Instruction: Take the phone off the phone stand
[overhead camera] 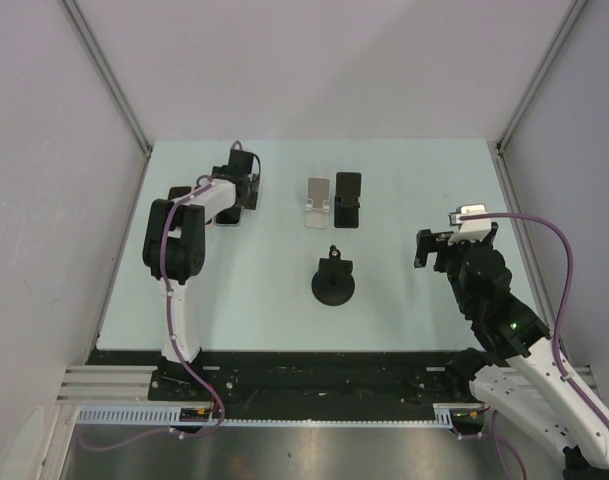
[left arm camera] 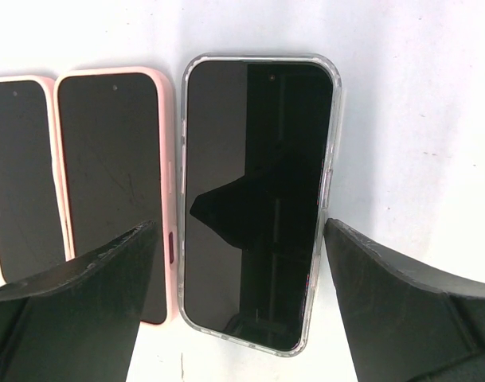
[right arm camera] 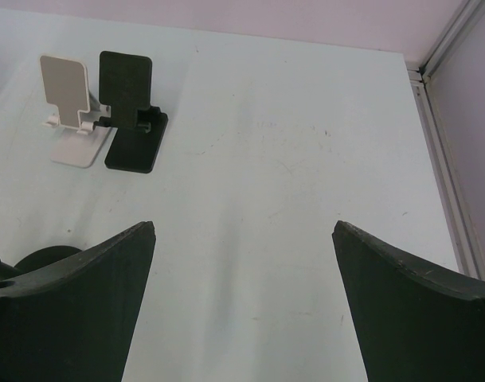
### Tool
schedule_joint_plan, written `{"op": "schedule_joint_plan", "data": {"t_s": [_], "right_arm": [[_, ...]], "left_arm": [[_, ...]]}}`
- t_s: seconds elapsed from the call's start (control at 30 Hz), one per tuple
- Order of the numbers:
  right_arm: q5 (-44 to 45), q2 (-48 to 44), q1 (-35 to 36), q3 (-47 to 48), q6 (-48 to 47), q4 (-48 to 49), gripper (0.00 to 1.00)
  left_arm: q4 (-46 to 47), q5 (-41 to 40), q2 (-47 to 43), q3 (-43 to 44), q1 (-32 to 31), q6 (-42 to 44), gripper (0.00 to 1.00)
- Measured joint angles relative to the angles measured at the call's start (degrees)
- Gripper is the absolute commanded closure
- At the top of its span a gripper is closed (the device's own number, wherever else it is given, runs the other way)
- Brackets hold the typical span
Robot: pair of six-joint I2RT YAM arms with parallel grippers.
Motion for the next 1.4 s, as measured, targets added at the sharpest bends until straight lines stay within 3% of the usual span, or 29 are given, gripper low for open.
{"op": "schedule_joint_plan", "data": {"t_s": [0.87,1.0,1.2,1.4], "right_arm": [[-4.3,0.5,0.0,0.0,0.2,0.9,0.0],[-8.8,1.3,0.0,0.0,1.6,2.0,0.0],[-15.4,5.4,1.5,0.0,6.8,4.2,0.0],[-9.5,13.8,19.2,-0.1,10.6,8.5,0.08]], "left_arm": [[-2.2,-0.2,-2.4,0.4,1.2,-0.7,0.05],[-2.9,0.9,-10.8,-1.6,2.0,-1.8,0.04],[-1.8,6.0,-32.9,-6.8,2.3,-5.7,0.0],[0.1,11.1,-55.4,-16.6,1.7,-8.5,0.0]]}}
